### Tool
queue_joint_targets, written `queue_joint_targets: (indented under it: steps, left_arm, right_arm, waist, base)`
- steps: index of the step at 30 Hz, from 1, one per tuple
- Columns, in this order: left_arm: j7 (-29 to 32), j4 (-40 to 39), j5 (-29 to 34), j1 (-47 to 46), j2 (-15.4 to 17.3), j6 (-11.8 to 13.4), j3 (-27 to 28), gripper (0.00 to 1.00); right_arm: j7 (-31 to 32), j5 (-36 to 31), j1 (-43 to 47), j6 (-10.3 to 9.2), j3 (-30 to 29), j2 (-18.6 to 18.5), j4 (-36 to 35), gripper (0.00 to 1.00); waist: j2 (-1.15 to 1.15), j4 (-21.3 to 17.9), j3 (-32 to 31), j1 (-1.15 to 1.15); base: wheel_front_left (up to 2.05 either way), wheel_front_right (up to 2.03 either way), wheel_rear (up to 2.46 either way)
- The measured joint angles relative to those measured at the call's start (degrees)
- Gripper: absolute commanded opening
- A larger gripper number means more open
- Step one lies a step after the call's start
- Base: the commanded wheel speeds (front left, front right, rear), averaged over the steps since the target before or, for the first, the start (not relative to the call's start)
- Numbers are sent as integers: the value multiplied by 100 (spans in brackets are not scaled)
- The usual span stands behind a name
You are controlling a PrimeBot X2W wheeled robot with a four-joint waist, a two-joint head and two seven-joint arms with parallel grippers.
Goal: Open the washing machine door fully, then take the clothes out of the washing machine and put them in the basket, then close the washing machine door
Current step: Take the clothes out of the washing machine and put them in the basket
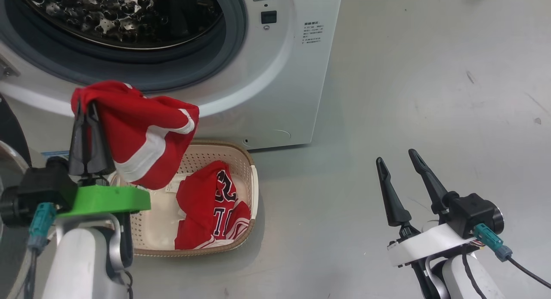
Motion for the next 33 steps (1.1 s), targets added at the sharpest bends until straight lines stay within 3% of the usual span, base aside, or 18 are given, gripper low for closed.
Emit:
queue_joint_targets:
  steps: [19, 33]
  left_arm:
    - [-51, 712, -156, 488, -11, 73, -477, 0]
    - [33, 1995, -593, 200, -11, 101, -682, 0]
  right_arm:
    - [0, -54, -40, 1, 74, 2, -246, 100]
    - [0, -49, -430, 3, 234, 1, -403, 100]
  waist:
    - [0, -64, 589, 0]
    - [0, -339, 1340, 0]
  base:
    - [0, 0, 0]
    - [0, 0, 0]
